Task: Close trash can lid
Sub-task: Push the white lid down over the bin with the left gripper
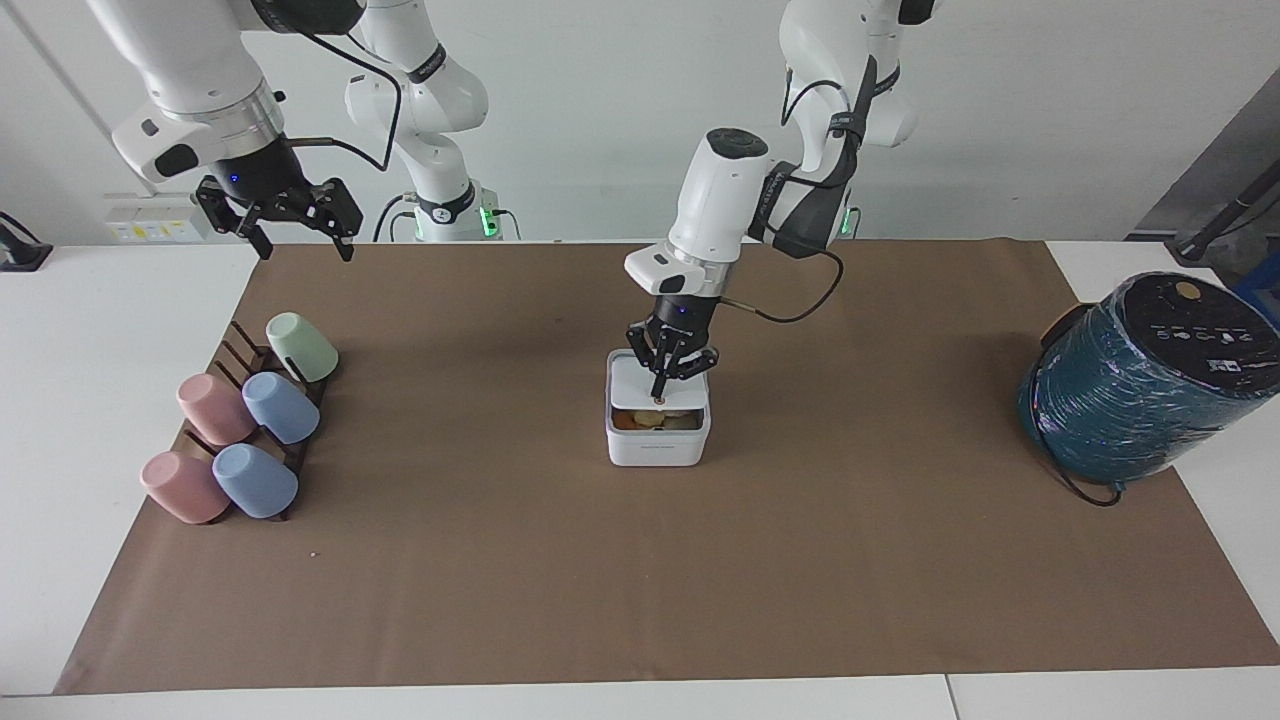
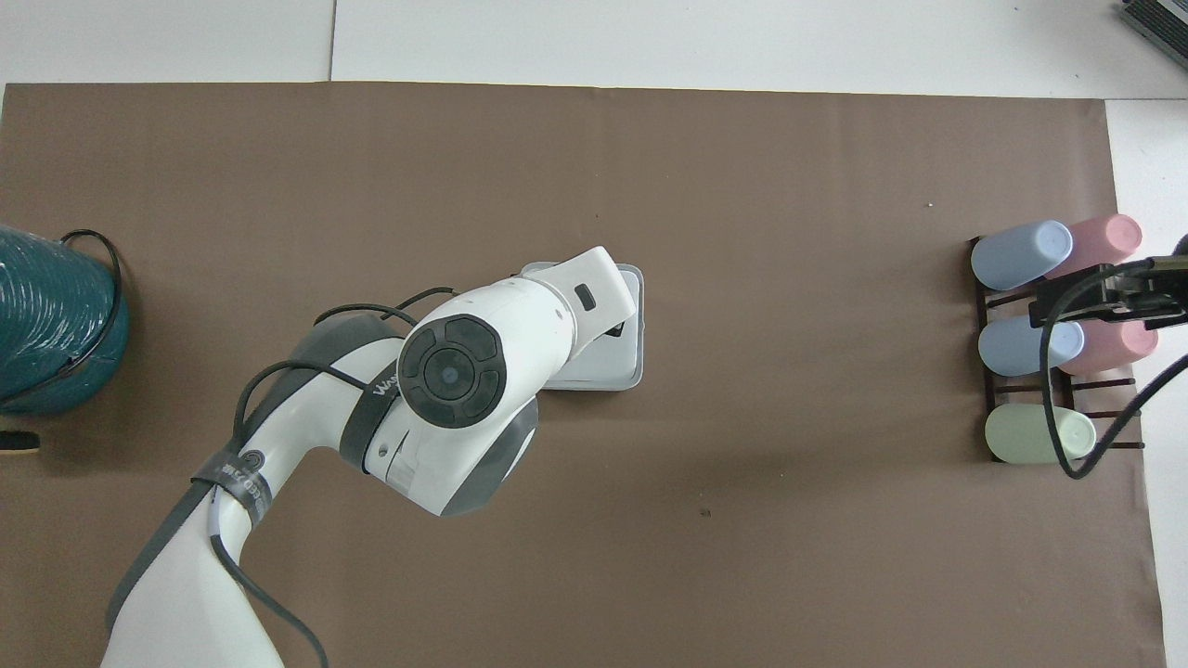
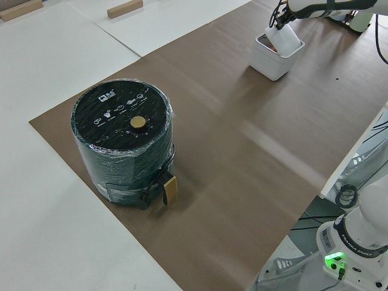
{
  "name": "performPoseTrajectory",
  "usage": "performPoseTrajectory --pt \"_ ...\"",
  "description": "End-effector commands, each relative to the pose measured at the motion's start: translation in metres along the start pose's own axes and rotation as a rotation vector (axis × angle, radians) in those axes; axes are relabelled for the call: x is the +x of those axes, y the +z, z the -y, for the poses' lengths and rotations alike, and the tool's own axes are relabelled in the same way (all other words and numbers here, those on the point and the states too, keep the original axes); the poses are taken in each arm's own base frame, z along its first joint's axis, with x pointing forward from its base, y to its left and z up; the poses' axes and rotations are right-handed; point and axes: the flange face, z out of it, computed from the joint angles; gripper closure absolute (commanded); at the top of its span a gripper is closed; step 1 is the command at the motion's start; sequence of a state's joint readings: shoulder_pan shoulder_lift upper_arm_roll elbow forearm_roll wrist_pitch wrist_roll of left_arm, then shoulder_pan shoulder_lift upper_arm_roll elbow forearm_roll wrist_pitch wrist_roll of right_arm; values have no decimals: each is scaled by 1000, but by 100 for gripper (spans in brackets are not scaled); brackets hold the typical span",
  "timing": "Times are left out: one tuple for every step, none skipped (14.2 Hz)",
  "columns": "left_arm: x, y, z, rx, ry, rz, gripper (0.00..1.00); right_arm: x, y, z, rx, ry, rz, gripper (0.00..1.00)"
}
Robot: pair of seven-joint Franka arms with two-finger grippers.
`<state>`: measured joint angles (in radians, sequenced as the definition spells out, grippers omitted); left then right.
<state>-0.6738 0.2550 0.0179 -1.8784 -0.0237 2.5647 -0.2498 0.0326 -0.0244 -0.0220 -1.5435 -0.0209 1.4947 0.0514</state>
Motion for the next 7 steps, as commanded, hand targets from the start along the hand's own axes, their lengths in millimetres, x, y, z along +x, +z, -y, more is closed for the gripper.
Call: performPoseTrajectory --pt "11 22 1 9 -10 -7 100 -5 -2 -2 21 -16 7 0" --pt "12 27 0 10 -9 -4 100 -5 -2 -2 23 -17 7 0" --pt "13 31 1 12 -8 -5 100 -5 -2 -2 23 -17 7 0" --pt "13 31 3 15 -11 -4 100 -5 -2 -2 21 -15 7 0" --pt "14 31 4 15 -13 -4 100 -6 -1 -2 21 -16 9 0" --pt "14 30 4 18 -12 3 100 -5 -2 -2 21 -16 7 0" --pt "15 29 4 22 -12 13 100 -5 -2 -2 21 -15 7 0"
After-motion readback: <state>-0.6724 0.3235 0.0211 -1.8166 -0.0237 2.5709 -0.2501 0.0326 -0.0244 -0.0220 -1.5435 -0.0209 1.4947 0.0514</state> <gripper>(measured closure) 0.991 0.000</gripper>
